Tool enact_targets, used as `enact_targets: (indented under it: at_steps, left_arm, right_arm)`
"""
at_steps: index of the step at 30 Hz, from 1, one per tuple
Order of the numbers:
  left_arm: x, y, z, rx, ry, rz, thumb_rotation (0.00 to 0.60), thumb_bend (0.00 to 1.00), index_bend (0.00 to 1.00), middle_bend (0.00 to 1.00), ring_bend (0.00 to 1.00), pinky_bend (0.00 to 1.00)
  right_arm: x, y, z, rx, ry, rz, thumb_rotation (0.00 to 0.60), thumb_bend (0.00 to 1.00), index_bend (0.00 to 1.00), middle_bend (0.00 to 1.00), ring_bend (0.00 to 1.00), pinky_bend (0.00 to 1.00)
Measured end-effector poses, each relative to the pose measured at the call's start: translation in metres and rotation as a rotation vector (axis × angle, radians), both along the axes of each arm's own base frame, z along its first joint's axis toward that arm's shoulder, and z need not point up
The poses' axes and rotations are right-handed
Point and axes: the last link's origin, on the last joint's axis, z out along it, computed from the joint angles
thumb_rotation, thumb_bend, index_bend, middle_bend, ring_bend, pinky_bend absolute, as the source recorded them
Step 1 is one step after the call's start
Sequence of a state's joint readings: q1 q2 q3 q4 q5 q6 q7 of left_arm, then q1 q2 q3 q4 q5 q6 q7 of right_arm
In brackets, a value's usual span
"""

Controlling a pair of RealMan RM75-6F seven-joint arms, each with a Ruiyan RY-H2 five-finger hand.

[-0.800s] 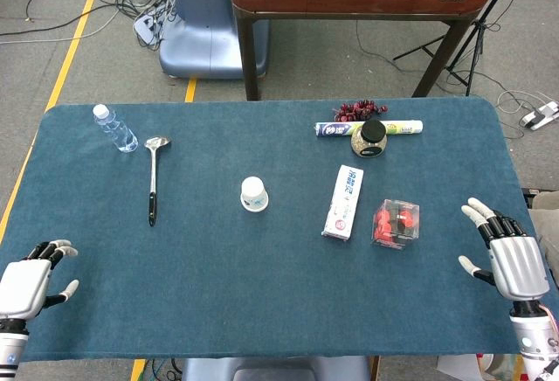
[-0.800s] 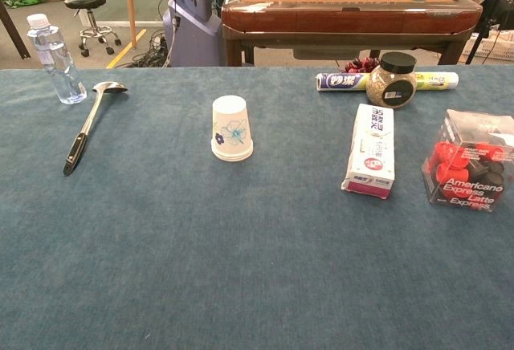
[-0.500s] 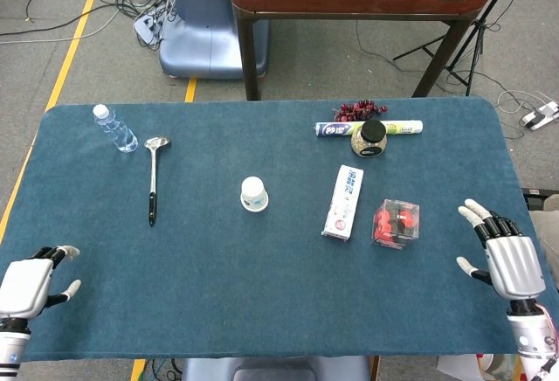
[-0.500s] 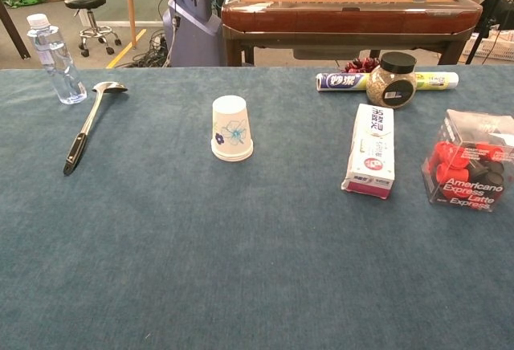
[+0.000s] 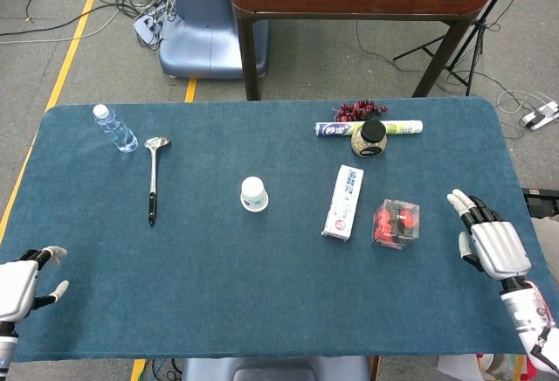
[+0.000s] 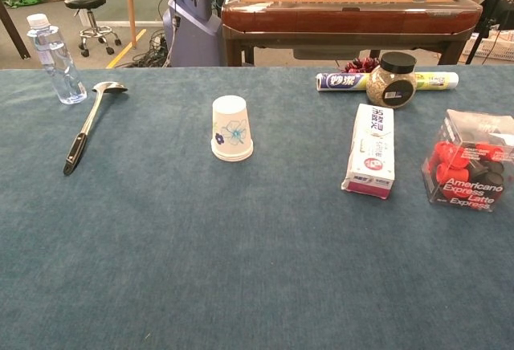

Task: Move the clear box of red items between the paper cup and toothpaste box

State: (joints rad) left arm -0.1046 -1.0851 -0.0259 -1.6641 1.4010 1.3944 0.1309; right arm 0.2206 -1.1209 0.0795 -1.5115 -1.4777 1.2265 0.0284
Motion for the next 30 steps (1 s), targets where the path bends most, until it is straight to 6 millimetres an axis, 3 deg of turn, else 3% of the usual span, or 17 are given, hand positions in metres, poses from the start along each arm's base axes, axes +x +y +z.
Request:
enact_targets:
  at_steps: [5,13,20,30]
  left_arm:
    - [0.000,0.000,0.000,-0.003,-0.003,0.006,0.600,0.26,0.36,0.45,0.36,0.57]
    - [-0.001,0.000,-0.001,-0.007,-0.008,0.010,0.600,0.26,0.36,0.47,0.37,0.57]
    - [-0.002,-0.001,-0.002,-0.015,-0.008,0.016,0.600,0.26,0.36,0.48,0.38,0.57]
    - [-0.002,-0.001,-0.003,-0.027,-0.003,0.024,0.600,0.26,0.36,0.49,0.39,0.57]
  right_arm:
    - [0.002,-0.022,0.002,0.065,-0.072,-0.021,0.600,1.00,0.00,0.04,0.03,0.25]
    - [0.007,-0.058,-0.001,0.137,-0.128,-0.038,0.600,1.00,0.00,0.12,0.06,0.25]
    - [0.009,-0.075,-0.011,0.171,-0.179,-0.034,0.600,1.00,0.00,0.18,0.11,0.25]
    - [0.011,-0.088,-0.033,0.243,-0.197,-0.036,0.600,1.00,0.00,0.19,0.12,0.25]
